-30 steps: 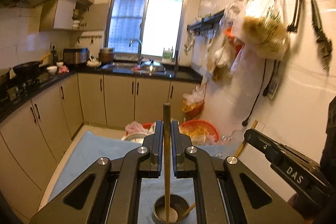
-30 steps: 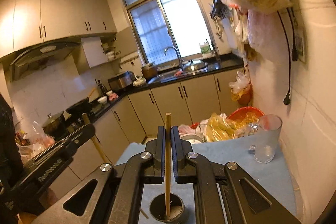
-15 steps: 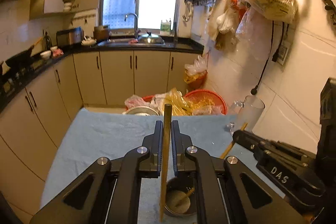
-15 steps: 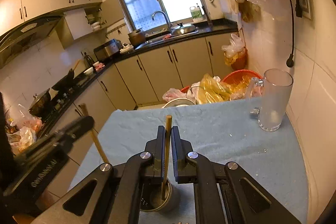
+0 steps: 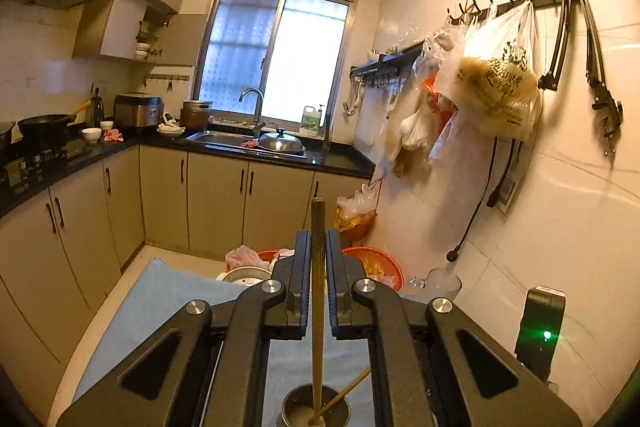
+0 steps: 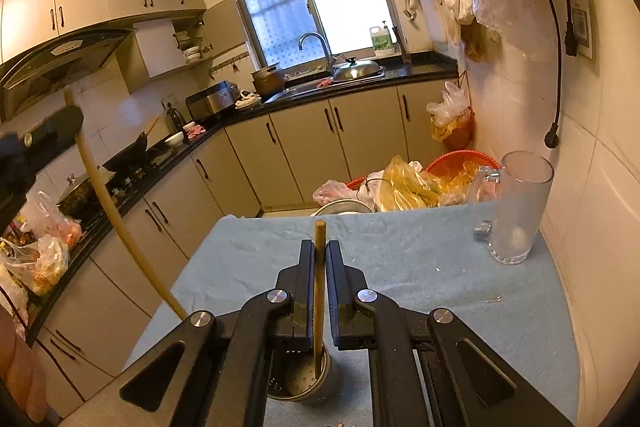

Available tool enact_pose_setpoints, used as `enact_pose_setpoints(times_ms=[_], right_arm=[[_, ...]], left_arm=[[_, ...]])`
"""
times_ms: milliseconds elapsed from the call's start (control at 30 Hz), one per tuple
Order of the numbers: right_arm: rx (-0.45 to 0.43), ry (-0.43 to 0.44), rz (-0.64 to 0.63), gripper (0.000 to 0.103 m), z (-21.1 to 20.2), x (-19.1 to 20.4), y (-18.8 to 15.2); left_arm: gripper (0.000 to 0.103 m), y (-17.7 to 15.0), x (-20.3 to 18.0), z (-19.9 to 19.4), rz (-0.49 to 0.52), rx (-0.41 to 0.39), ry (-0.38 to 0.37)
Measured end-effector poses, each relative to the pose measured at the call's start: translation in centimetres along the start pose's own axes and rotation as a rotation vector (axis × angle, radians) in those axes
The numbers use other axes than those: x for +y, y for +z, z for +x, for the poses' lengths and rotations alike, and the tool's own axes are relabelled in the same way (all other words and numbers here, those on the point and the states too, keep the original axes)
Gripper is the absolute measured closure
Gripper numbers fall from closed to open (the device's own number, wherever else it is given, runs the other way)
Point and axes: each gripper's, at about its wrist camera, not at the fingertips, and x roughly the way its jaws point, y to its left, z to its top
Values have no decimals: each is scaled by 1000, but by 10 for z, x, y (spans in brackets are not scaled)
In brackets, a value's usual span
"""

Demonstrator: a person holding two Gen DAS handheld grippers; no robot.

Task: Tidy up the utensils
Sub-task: 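Lift the chopsticks and drop them into the grey holder cup with both tools, then return both tools to the chopsticks and grasp one chopstick each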

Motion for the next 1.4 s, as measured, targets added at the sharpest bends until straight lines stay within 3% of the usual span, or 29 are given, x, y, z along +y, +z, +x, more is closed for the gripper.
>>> enact_pose_setpoints(times_ms=[200, 333, 400, 433, 500, 700, 867, 967, 1133, 1333, 1400], right_arm=[[33, -2, 9, 96, 9, -6, -9], [48, -5, 25, 95, 14, -11, -11], [56, 4, 43, 93, 14, -13, -10], [60, 10, 50, 87, 14, -14, -10], [54, 6, 60, 74, 10, -15, -8], [15, -8, 62, 68, -27, -13, -4], [17, -37, 27, 52, -69, -13, -11], [82, -60, -9, 48, -88, -14, -26], [273, -98, -75, 41, -102, -23, -71], [452, -112, -104, 42, -92, -42, -151], [481, -91, -70, 52, -84, -47, -175]], left_arm=[[96, -38, -4, 48, 41, 131, 36], [96, -55, 4, 69, 15, 230, 50], [89, -56, 11, 69, -17, 251, 41], [75, -54, 13, 65, -27, 249, 41], [61, -50, 16, 53, -39, 216, 54], [53, -41, 22, -4, -30, 154, 69], [44, -57, 33, -48, -65, 164, 67], [44, -81, 38, -65, -73, 212, 75], [44, -137, 40, -72, -59, 338, 81], [44, -224, 34, -58, -51, 534, 55], [45, -246, 28, -49, -45, 595, 37]])
